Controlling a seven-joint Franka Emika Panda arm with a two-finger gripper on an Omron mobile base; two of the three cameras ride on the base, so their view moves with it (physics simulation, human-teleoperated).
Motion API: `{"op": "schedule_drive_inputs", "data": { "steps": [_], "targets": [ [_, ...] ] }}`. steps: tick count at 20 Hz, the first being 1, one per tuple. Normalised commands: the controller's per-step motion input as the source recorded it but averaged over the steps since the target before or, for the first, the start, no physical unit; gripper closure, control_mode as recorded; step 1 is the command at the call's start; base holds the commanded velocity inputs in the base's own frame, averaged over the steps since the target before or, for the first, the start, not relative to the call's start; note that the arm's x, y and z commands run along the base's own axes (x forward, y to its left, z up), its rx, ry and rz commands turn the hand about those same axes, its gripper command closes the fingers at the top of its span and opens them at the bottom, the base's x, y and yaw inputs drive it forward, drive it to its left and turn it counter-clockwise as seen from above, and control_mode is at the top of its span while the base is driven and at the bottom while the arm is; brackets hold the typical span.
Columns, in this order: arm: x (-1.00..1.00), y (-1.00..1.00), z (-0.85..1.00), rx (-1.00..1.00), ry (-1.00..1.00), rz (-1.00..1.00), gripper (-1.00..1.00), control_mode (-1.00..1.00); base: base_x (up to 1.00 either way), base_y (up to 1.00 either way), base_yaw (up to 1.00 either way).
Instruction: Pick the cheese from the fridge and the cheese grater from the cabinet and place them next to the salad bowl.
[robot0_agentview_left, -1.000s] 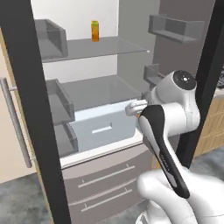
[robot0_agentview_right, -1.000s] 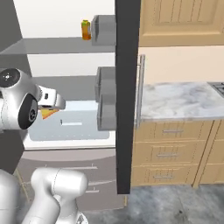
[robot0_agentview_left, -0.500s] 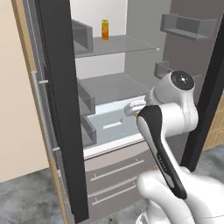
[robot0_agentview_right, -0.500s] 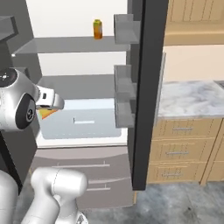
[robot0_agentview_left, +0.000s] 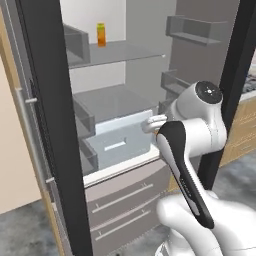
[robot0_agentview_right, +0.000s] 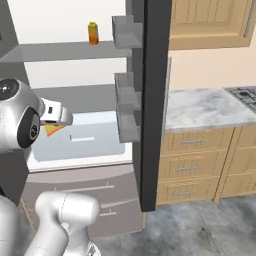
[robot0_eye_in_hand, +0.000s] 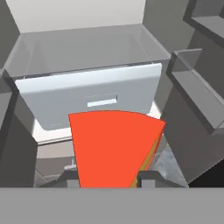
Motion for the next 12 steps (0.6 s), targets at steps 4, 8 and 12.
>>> {"op": "schedule_drive_inputs", "data": {
  "steps": [4,8,12],
  "targets": [
    [0.0,0.0,0.0,0.0,0.0,0.0,1.0,1.0,-0.24,0.08,-0.64],
    [0.0,0.0,0.0,0.0,0.0,0.0,1.0,1.0,-0.21,0.09,-0.7],
    [0.0,0.0,0.0,0.0,0.0,0.0,1.0,1.0,-0.53,0.29,-0.52]
  ]
}}
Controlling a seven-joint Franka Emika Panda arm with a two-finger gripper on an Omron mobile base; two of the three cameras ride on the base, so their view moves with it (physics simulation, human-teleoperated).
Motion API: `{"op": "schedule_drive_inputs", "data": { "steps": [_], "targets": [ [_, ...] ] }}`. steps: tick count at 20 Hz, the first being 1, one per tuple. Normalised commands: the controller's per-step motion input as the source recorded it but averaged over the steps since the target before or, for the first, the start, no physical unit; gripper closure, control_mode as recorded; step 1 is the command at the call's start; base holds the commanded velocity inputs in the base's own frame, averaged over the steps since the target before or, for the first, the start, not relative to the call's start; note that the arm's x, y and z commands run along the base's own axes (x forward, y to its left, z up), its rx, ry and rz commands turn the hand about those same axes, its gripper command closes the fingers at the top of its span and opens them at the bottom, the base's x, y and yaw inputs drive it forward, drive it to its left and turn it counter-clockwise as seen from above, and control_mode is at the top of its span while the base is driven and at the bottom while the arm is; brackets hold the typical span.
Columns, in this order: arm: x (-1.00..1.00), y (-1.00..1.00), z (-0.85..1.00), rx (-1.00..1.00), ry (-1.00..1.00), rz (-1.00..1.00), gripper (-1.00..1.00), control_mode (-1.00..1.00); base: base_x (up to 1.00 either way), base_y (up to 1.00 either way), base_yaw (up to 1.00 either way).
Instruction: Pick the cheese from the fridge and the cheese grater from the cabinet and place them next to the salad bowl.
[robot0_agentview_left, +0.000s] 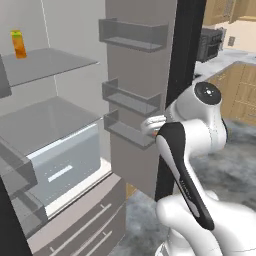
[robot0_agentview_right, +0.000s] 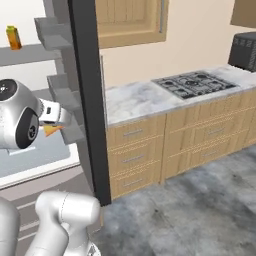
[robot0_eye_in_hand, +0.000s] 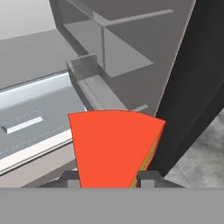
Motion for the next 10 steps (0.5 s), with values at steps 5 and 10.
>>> {"op": "schedule_drive_inputs", "data": {
  "steps": [5,10],
  "targets": [
    [0.0,0.0,0.0,0.0,0.0,0.0,1.0,1.0,-0.67,0.33,-0.36],
    [0.0,0.0,0.0,0.0,0.0,0.0,1.0,1.0,-0.67,0.27,-0.37]
  ]
}}
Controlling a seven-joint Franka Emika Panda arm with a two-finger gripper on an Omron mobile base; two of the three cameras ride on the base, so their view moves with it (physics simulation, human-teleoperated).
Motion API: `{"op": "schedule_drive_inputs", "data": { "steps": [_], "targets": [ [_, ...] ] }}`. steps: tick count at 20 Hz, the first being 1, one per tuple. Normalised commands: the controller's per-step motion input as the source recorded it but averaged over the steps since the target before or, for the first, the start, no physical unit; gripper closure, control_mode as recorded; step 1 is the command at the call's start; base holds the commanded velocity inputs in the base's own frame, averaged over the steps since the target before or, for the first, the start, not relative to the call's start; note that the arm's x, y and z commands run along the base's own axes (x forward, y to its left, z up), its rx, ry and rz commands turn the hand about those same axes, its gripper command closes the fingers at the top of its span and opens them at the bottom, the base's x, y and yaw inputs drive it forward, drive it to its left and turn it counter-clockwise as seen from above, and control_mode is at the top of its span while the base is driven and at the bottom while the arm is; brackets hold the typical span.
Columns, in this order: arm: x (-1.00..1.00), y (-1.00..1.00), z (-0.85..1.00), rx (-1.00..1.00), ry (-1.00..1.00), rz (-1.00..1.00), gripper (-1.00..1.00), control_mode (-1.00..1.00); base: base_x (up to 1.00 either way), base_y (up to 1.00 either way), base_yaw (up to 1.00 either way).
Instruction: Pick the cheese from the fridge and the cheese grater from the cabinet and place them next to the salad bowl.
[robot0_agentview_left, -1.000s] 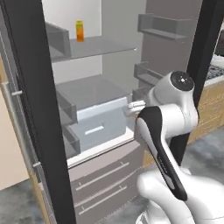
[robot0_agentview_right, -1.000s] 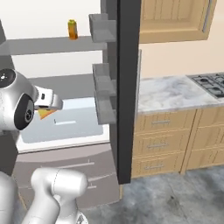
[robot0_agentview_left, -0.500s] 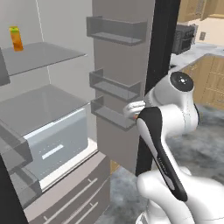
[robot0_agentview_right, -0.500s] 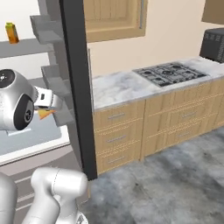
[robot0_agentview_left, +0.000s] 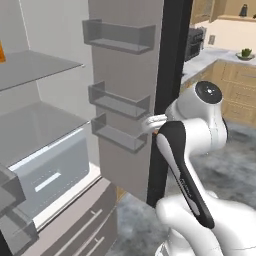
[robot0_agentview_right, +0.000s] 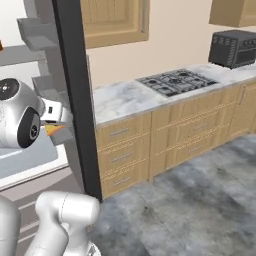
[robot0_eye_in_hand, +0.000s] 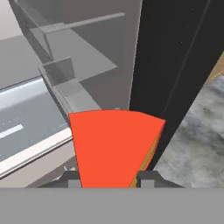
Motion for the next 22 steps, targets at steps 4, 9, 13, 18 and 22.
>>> {"op": "schedule_drive_inputs", "data": {
  "steps": [4,9,13,18,22],
  "targets": [
    [0.0,0.0,0.0,0.0,0.0,0.0,1.0,1.0,-0.47,0.22,-0.54],
    [0.0,0.0,0.0,0.0,0.0,0.0,1.0,1.0,-0.38,0.17,-0.59],
    [0.0,0.0,0.0,0.0,0.0,0.0,1.0,1.0,-0.4,0.17,-0.58],
    [0.0,0.0,0.0,0.0,0.0,0.0,1.0,1.0,-0.29,0.19,-0.6],
    [0.0,0.0,0.0,0.0,0.0,0.0,1.0,1.0,-0.01,0.19,-0.54]
  ]
}}
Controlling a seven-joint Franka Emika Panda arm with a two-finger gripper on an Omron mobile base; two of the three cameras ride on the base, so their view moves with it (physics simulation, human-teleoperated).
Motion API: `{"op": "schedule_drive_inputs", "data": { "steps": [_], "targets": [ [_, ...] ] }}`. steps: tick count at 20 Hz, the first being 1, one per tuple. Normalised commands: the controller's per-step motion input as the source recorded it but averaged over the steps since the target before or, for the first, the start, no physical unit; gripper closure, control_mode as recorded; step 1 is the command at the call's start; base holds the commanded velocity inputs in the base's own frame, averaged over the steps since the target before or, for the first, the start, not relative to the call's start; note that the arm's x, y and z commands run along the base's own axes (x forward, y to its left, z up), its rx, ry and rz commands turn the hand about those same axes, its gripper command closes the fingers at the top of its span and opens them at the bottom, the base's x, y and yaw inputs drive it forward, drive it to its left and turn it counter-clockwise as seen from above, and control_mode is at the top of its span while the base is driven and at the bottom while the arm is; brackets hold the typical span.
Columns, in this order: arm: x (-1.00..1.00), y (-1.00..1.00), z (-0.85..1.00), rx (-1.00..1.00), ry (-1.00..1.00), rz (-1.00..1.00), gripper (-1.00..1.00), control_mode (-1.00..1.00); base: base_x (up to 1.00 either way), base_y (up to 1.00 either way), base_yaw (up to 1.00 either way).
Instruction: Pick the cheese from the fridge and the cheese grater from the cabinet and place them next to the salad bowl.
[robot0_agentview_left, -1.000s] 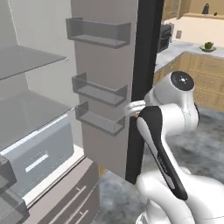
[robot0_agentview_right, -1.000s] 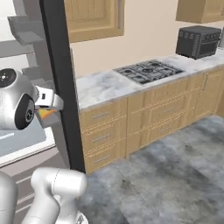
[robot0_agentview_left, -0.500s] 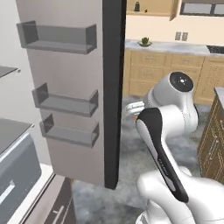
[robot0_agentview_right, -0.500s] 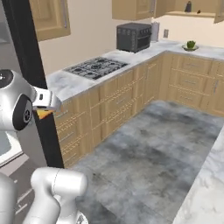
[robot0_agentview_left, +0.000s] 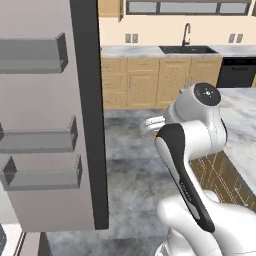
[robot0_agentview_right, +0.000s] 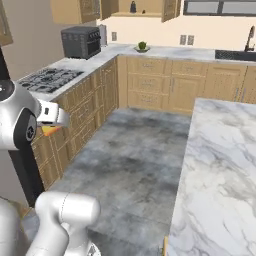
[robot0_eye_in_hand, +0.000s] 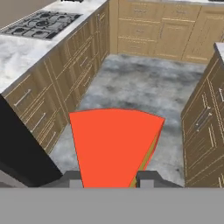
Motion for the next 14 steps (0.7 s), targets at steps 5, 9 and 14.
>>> {"op": "schedule_drive_inputs", "data": {
  "steps": [5,9,14],
  "targets": [
    [0.0,0.0,0.0,0.0,0.0,0.0,1.0,1.0,0.07,0.26,-0.39],
    [0.0,0.0,0.0,0.0,0.0,0.0,1.0,1.0,0.26,0.21,-0.23],
    [0.0,0.0,0.0,0.0,0.0,0.0,1.0,1.0,0.45,0.19,-0.09]
  ]
}}
